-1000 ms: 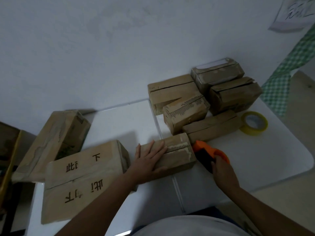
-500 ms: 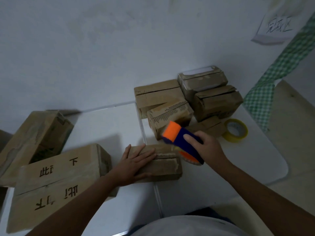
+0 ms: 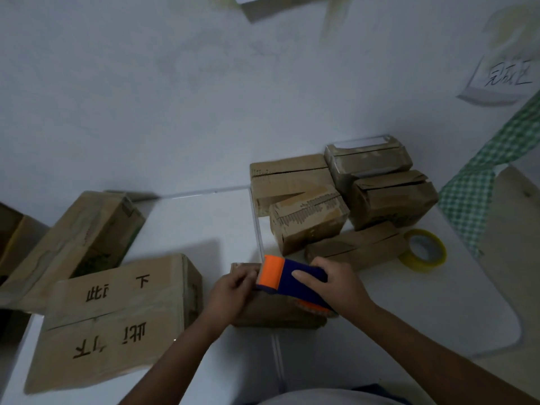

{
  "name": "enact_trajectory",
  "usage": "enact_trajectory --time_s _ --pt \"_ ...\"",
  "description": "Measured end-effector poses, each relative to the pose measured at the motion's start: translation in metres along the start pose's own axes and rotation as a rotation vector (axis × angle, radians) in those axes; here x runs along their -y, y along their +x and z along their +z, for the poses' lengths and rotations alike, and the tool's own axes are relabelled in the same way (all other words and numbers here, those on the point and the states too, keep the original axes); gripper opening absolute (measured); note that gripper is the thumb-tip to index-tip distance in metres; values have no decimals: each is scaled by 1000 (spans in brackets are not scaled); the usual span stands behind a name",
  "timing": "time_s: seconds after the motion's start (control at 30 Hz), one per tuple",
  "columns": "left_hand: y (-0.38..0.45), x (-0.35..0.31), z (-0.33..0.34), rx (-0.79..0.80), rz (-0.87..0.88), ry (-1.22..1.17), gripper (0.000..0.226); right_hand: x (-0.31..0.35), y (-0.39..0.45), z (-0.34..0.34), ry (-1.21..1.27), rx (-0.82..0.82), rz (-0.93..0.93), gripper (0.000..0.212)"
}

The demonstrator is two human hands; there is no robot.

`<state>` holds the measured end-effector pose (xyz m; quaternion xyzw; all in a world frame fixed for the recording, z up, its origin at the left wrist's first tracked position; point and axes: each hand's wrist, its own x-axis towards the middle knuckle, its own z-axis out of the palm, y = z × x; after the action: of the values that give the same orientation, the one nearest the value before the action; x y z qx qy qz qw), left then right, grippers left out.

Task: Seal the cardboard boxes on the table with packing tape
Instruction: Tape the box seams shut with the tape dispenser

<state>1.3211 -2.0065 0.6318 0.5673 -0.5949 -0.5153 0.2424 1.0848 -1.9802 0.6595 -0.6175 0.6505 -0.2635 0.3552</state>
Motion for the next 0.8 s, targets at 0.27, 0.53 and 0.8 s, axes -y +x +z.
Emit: enact_trajectory --time_s 0.27,0.53,0.8 --pt "4 -31 -9 88 -450 -670 28 -2 3 0 -68 4 -11 51" --pt "5 -24 -7 36 -439 -719 16 4 5 -9 -85 83 -17 48" --pt "-1 3 -38 -243 -327 -661 14 3 13 -35 -289 172 -103 39"
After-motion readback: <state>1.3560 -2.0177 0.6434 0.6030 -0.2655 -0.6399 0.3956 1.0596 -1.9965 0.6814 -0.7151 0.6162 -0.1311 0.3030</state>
